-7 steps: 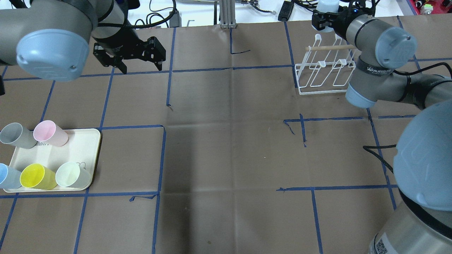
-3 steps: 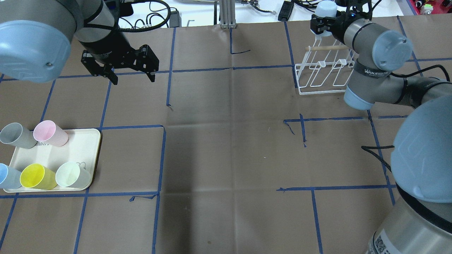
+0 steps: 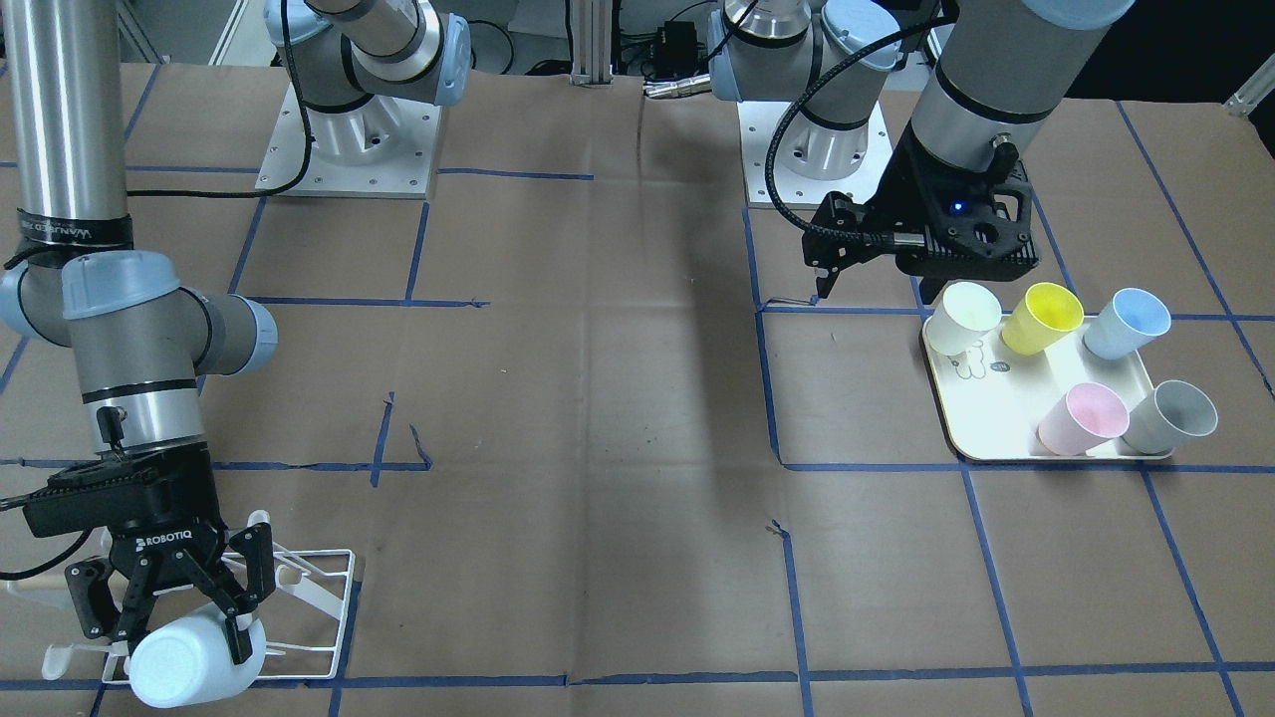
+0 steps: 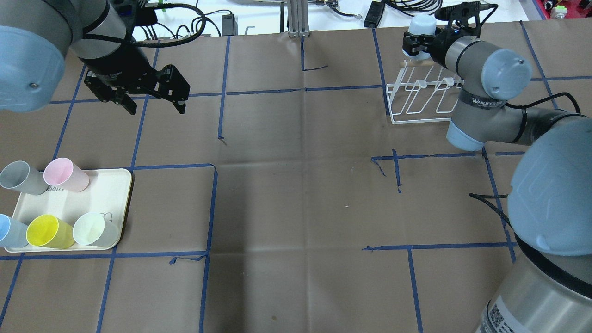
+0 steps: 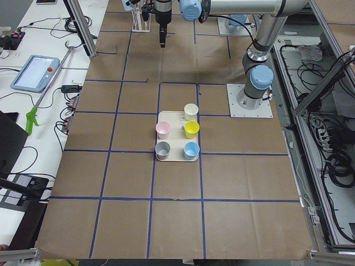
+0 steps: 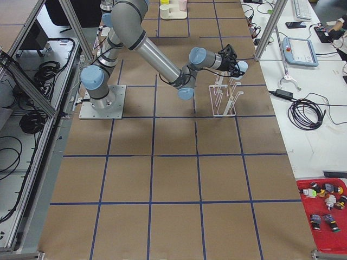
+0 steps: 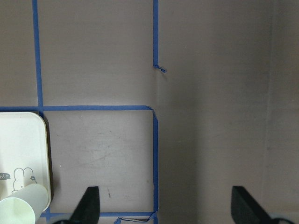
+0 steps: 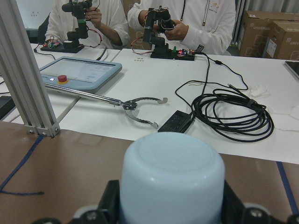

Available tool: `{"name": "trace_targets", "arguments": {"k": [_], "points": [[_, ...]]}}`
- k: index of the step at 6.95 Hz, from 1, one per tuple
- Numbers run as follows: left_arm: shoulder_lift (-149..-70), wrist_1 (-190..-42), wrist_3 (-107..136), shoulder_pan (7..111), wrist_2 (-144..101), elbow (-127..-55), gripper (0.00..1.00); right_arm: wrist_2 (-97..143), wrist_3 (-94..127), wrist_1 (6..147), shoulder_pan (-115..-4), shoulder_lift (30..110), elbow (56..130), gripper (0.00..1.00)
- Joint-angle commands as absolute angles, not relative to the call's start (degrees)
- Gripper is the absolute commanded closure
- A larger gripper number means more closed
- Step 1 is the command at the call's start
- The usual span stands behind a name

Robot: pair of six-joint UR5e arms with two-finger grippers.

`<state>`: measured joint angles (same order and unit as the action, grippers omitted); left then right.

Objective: Transfer IKEA cup to right arm and place on rack

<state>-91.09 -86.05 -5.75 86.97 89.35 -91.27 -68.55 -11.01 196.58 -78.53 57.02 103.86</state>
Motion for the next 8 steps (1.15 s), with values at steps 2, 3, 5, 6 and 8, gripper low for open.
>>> {"name": "trace_targets", "arguments": {"k": [2,3,5,6,8], "points": [[-86.7,-86.1,-16.9,74.5,89.1,-98.6,0.01,-68.6,-10.9,196.1,-78.5,57.8,104.0,0.00],[-83.9,-85.3,-20.2,70.2,89.1,-103.3,0.01,-68.5,-11.1,194.2,-78.6,58.6,103.2,0.00],[-78.1,-83.7,-26.8,60.4,89.8,-111.1,0.01,-68.0,-10.6,184.4,-78.7,66.3,103.1,0.00],[-76.6,-83.1,-29.4,57.6,91.0,-113.4,0.02,-67.9,-10.5,182.7,-79.4,70.8,103.2,0.00],[-74.4,-81.1,-29.4,57.3,90.9,-117.8,0.02,-67.3,2.3,184.0,-84.3,72.0,103.3,0.00]]}}
